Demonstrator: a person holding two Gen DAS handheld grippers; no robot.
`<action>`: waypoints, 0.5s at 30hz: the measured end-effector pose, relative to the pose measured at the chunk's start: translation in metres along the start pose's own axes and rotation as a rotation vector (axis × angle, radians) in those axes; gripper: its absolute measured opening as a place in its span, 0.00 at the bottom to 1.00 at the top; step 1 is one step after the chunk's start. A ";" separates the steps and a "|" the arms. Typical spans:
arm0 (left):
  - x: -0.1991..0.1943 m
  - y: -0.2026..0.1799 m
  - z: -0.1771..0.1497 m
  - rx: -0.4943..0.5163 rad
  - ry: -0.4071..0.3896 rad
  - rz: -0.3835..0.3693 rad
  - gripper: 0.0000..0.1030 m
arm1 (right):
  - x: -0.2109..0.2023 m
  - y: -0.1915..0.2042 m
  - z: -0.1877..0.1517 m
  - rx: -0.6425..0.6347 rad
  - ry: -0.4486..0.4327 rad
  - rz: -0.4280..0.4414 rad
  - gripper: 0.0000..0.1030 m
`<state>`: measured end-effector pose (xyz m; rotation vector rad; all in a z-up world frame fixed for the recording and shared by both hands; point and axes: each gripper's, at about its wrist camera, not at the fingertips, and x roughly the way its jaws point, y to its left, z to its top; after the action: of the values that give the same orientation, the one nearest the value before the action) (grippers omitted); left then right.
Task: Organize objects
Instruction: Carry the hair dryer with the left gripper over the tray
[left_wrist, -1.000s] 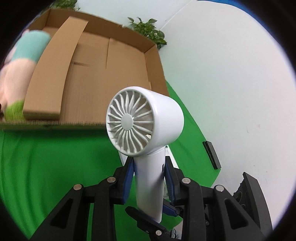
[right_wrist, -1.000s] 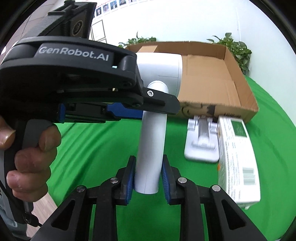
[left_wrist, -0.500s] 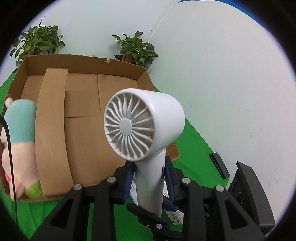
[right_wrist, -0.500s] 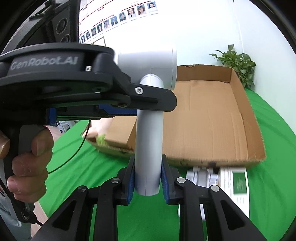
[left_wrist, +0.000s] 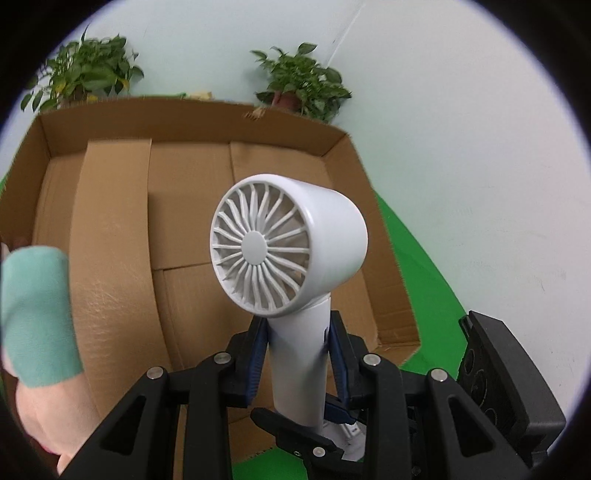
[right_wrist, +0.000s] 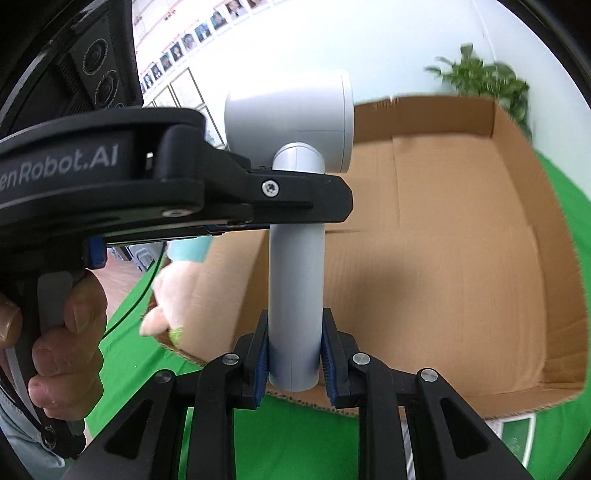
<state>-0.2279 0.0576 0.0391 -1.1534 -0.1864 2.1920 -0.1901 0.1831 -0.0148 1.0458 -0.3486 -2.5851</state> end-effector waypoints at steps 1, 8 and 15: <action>0.007 0.005 -0.001 -0.013 0.012 0.000 0.29 | 0.007 -0.003 -0.001 0.017 0.016 0.002 0.22; 0.033 0.020 -0.006 -0.050 0.070 0.034 0.29 | 0.040 -0.021 -0.005 0.093 0.087 0.025 0.21; 0.038 0.026 0.002 -0.065 0.095 0.074 0.30 | 0.047 -0.020 0.004 0.089 0.092 0.031 0.21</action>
<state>-0.2574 0.0608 0.0037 -1.3164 -0.1778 2.2039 -0.2291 0.1835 -0.0480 1.1757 -0.4562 -2.5041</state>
